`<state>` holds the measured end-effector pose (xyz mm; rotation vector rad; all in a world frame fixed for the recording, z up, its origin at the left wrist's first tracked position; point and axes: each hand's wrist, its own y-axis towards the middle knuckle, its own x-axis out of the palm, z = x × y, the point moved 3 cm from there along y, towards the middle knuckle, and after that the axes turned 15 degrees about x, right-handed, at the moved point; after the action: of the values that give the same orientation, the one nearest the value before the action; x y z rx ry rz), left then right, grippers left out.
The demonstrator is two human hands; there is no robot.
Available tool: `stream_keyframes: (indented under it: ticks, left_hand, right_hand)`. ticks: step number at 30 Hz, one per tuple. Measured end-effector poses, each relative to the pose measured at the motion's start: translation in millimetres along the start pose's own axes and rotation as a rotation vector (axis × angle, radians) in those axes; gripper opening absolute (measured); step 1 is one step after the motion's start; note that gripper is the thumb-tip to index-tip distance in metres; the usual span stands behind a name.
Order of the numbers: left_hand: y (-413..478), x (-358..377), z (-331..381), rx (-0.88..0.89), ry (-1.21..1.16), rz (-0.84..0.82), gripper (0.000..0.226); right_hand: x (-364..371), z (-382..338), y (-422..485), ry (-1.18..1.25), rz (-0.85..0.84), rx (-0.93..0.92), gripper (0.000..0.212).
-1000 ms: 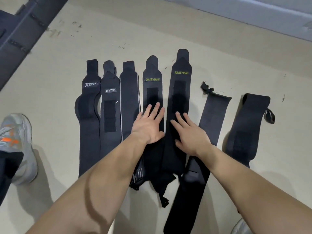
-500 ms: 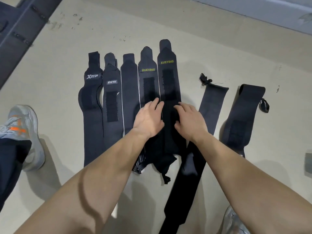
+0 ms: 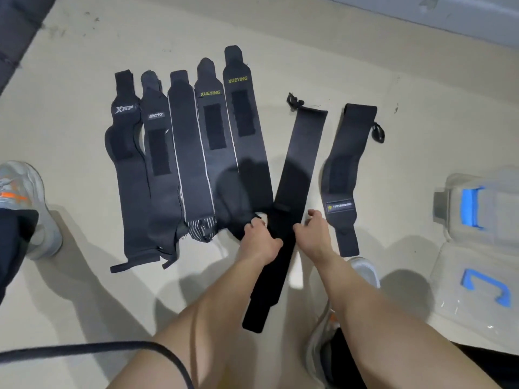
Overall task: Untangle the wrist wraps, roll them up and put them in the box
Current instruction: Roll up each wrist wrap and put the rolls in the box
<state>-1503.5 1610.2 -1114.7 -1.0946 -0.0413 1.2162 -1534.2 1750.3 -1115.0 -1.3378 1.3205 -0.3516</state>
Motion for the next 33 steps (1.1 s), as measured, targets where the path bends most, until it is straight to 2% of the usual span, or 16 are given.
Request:
stream_keyframes:
  ticks: [3, 7, 9, 12, 14, 15, 18, 20, 21, 23, 26, 29, 31, 33]
  left_hand:
    - [0.1, 2.2, -2.6, -0.032, -0.108, 0.008, 0.066]
    - [6.9, 0.7, -7.7, -0.022, -0.301, 0.001, 0.043]
    - [8.6, -1.1, -8.5, -0.009, -0.427, 0.007, 0.042]
    - [3.3, -7.1, 1.5, 0.062, -0.532, -0.069, 0.021]
    - [0.5, -9.2, 3.8, 0.109, -0.526, -0.161, 0.018]
    - [-0.9, -9.7, 3.7, 0.123, -0.499, -0.217, 0.017]
    - [-5.8, -9.3, 0.2, 0.146, -0.385, -0.412, 0.014]
    - [-7.5, -9.7, -1.2, 0.142, -0.313, -0.460, 0.017]
    - [-7.8, -12.0, 0.0, 0.131, -0.309, -0.434, 0.018]
    - [-3.7, -20.0, 4.2, 0.100, -0.394, -0.308, 0.024]
    - [6.5, -33.9, 17.0, 0.037, -0.694, -0.125, 0.022]
    - [12.3, -43.3, 35.7, -0.062, -1.045, -0.043, 0.035]
    - [17.0, -49.9, 46.9, -0.054, -1.150, 0.009, 0.043]
    - [19.0, -53.2, 56.3, -0.020, -1.177, 0.041, 0.041]
  right_hand:
    - [6.1, 5.4, -3.5, 0.137, -0.079, 0.094, 0.056]
    - [4.8, 6.5, -0.3, 0.325, -0.133, 0.161, 0.042]
    - [0.8, 3.4, 3.6, 0.412, -0.151, 0.150, 0.033]
    - [-7.6, -4.2, 12.0, 0.487, -0.204, 0.148, 0.047]
    - [-10.1, -3.6, 22.5, 0.526, -0.261, 0.171, 0.057]
    - [-11.9, -3.8, 25.0, 0.546, -0.284, 0.182, 0.055]
    - [-18.1, -11.4, 16.2, 0.641, -0.362, 0.190, 0.036]
    - [-20.5, -15.4, 12.2, 0.658, -0.361, 0.134, 0.016]
    - [-21.1, -16.7, 11.0, 0.662, -0.355, 0.103, 0.010]
    - [-22.4, -19.1, 8.0, 0.682, -0.387, 0.051, 0.022]
    - [-24.6, -23.2, 0.8, 0.664, -0.556, 0.007, 0.035]
    - [-29.8, -25.9, -8.7, 0.548, -0.694, 0.023, 0.033]
    - [-32.6, -24.5, -12.4, 0.514, -0.758, 0.071, 0.029]
    - [-35.3, -23.4, -17.0, 0.497, -0.807, 0.115, 0.025]
